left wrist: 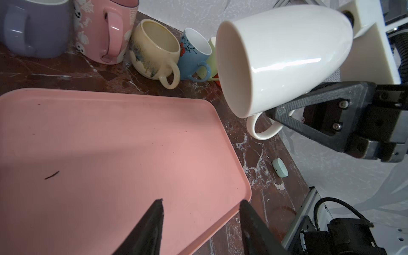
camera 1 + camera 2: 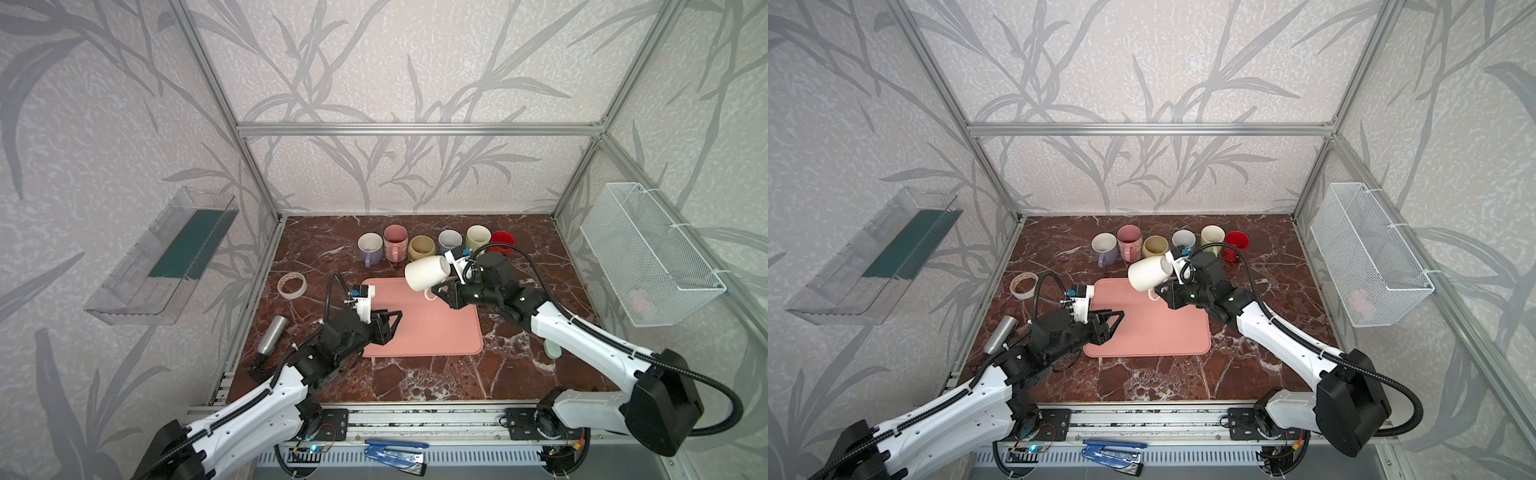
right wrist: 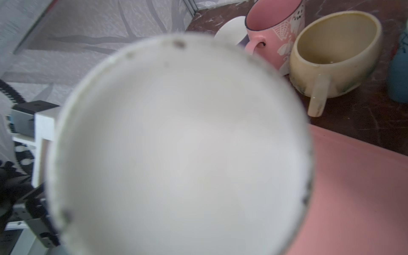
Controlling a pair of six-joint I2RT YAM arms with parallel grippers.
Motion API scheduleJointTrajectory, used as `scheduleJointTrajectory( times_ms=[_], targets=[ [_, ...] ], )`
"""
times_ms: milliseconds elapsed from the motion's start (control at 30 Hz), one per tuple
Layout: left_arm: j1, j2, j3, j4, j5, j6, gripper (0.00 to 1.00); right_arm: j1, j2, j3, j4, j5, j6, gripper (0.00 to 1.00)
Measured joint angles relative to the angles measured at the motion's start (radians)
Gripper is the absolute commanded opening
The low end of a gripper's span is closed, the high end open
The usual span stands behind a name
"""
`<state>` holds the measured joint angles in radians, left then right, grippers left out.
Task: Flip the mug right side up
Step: 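Lift and tip the white mug with the right gripper toward the left gripper, then grip the white mug's rim with the left gripper while the right gripper holds the base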
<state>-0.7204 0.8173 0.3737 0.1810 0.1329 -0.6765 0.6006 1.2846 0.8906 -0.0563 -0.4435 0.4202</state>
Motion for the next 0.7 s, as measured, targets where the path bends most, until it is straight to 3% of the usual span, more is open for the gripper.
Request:
scheduleJointTrajectory(
  times_ms=[267,700],
  targets=[
    [0.003,0.113,-0.003,0.248,0.139,-0.028,0.59,-0.009,-0.048,-0.068,0.168,-0.139,0.071,0.00],
    [0.003,0.151,-0.003,0.442,0.211,-0.068,0.54,-0.032,-0.063,-0.116,0.374,-0.326,0.182,0.00]
  ],
)
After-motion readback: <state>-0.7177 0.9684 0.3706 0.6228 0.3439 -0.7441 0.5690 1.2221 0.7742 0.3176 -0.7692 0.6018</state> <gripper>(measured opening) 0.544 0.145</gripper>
